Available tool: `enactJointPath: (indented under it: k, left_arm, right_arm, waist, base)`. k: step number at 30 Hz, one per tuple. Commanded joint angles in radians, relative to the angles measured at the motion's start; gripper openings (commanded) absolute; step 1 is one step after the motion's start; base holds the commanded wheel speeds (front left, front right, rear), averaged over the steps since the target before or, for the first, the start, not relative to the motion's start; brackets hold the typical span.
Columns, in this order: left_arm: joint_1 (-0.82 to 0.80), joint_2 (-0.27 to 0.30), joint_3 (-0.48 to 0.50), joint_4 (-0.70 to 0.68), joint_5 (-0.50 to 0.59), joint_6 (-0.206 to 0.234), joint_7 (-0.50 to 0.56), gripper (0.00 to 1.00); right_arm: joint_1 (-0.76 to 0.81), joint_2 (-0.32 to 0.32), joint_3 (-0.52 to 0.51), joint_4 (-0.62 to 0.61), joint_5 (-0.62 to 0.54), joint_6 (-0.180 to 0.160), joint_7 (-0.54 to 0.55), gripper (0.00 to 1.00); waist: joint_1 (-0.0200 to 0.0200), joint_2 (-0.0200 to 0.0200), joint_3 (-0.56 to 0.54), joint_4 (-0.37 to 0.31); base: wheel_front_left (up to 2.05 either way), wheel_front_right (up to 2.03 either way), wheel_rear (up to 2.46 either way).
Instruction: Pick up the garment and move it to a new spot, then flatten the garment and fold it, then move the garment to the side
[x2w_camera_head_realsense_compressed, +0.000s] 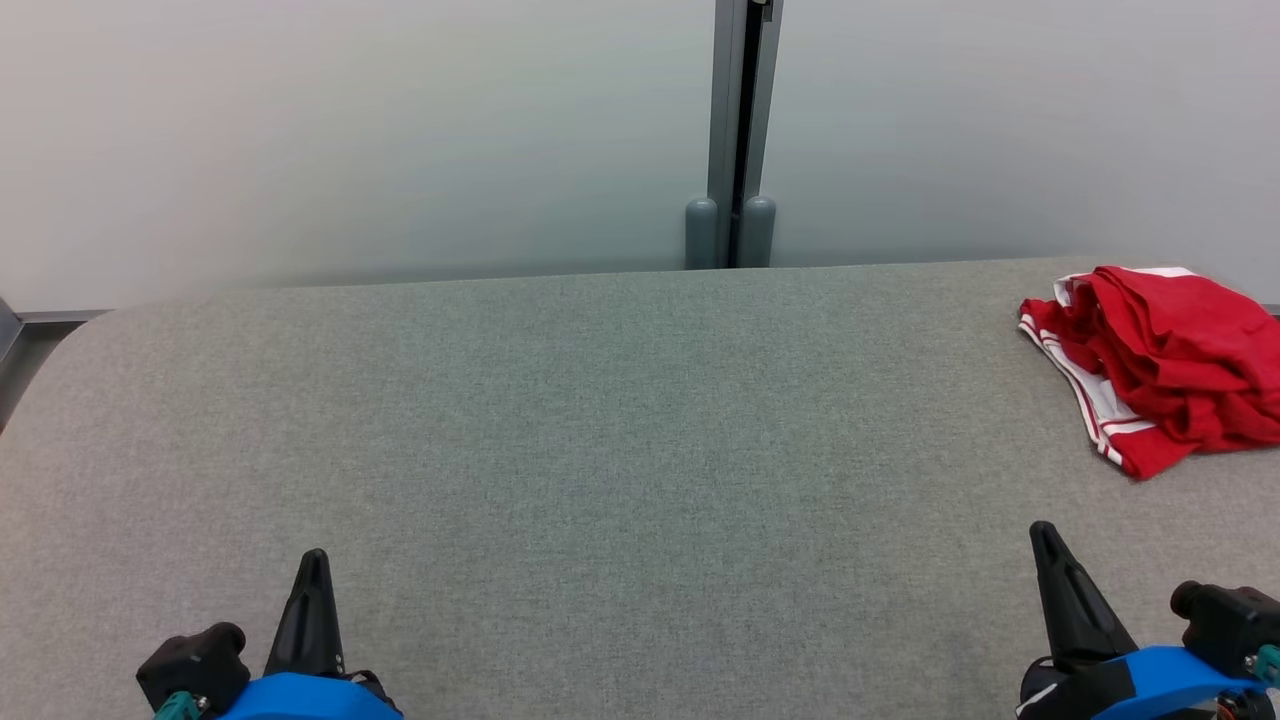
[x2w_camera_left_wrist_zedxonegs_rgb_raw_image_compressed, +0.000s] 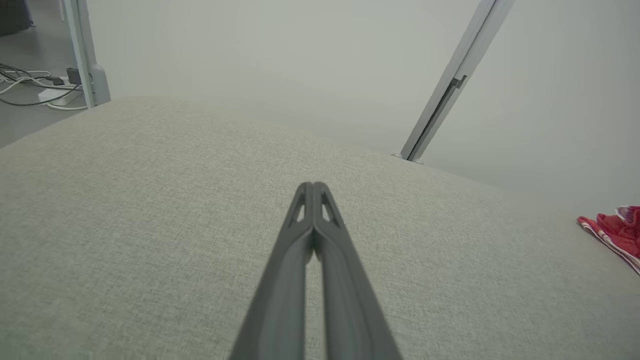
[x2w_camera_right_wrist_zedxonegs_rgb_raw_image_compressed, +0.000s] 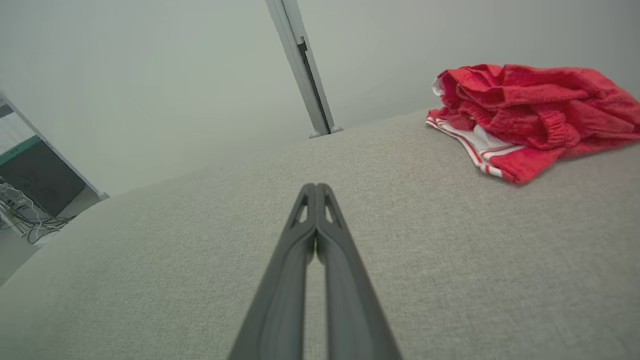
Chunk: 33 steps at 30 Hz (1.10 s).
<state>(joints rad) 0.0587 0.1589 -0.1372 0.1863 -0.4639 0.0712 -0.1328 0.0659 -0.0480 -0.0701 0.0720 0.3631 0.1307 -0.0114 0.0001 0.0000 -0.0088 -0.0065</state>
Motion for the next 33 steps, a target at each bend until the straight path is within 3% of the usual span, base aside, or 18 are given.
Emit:
enactJointPath:
  k: [1, 33]
  left_arm:
    - [-0.035, 0.003, 0.016, -0.012, -0.039, -0.007, 0.007, 0.00]
    - [-0.093, -0.042, 0.112, 0.015, -0.485, -0.087, 0.103, 0.00]
  right_arm:
    - [-0.030, -0.002, -0.004, -0.009, 0.044, 0.000, 0.002, 0.00]
    - [-0.093, -0.003, -0.021, 0.063, 0.529, 0.000, 0.053, 0.00]
  waist:
    - [0.0000, 0.0000, 0.000, 0.000]
    - [0.0000, 0.0000, 0.004, 0.002]
  base:
    - [0.00, 0.00, 0.00]
    - [0.00, 0.00, 0.00]
